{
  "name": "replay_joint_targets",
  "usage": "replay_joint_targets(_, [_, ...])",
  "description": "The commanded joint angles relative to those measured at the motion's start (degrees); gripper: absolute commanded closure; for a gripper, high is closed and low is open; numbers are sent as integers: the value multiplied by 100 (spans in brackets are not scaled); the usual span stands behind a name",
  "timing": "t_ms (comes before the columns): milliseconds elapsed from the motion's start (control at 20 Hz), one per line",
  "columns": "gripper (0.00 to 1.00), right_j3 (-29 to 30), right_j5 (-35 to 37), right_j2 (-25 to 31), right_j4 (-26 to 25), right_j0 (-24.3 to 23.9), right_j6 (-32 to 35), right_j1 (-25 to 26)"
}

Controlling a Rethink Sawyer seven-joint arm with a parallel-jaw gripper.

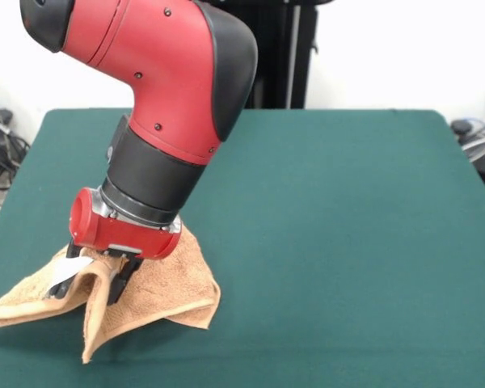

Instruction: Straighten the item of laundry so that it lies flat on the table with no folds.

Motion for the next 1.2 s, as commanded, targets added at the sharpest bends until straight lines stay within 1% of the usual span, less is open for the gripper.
replay_joint_targets(50, [0, 605, 538, 625, 187, 47, 86, 5])
replay_joint_targets(450, [0, 646, 444, 653, 181, 16, 99, -7])
replay_joint_targets(600, [0, 601, 486, 580, 162, 71, 139, 16])
replay_joint_targets(1150, [0, 644, 529, 641, 204, 36, 97, -15])
replay_joint_targets(1200, [100, 655, 543, 669, 211, 19, 61, -26])
